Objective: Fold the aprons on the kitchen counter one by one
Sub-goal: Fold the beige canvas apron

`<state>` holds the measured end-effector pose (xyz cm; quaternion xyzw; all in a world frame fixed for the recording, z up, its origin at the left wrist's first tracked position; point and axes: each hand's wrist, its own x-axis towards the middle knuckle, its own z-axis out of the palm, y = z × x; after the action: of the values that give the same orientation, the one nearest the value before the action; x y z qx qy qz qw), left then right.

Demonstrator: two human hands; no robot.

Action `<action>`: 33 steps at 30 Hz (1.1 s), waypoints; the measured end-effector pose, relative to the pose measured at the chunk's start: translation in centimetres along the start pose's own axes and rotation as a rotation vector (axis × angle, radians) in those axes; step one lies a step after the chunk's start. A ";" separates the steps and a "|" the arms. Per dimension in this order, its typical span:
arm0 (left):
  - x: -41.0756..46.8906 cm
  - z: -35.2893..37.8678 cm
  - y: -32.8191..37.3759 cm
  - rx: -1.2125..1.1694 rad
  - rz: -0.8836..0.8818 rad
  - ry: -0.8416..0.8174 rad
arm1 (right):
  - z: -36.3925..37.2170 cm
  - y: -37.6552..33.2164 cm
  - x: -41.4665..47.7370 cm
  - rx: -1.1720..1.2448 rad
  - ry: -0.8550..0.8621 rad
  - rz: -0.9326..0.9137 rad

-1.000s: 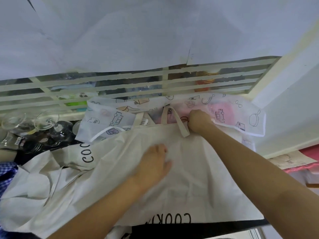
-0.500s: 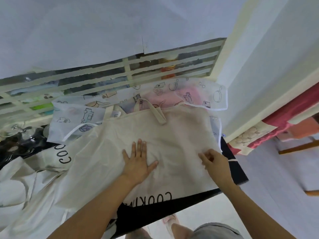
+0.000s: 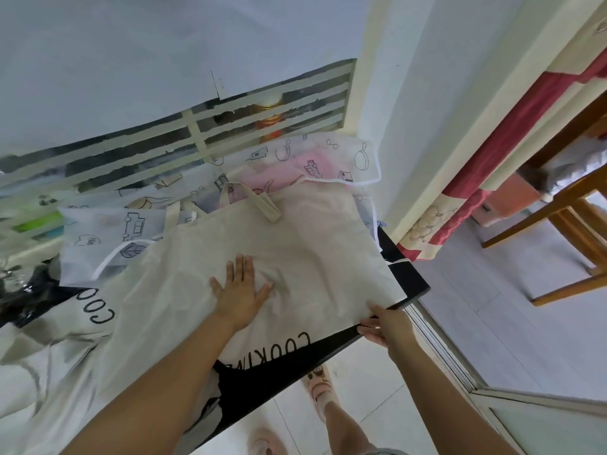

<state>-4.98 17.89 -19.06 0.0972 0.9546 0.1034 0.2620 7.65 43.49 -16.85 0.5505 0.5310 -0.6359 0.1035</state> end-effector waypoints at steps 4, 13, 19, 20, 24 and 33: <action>-0.1 -0.1 -0.4 -0.034 0.019 -0.003 | 0.0 -0.2 0.7 -0.026 0.133 -0.112; -0.1 0.0 -1.3 -0.099 0.048 0.080 | 0.0 -1.1 0.8 -0.035 -0.029 -0.131; 0.3 -0.7 -3.0 -0.040 0.070 0.047 | -4.1 -5.3 2.6 -0.010 0.063 -0.278; 0.3 -1.0 -3.2 -0.043 0.068 0.022 | -4.2 -5.6 2.6 0.026 0.050 -0.290; -0.8 -2.8 -3.2 -0.337 0.087 0.122 | -2.7 -4.3 1.5 0.060 -0.067 -0.236; -11.3 -5.7 -9.9 -0.617 0.014 0.533 | 5.6 5.6 -3.2 0.320 -0.350 0.038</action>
<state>0.26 4.82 -11.27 -0.0098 0.9125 0.4084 0.0219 9.56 35.29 -18.38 0.4509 0.3871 -0.7957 0.1174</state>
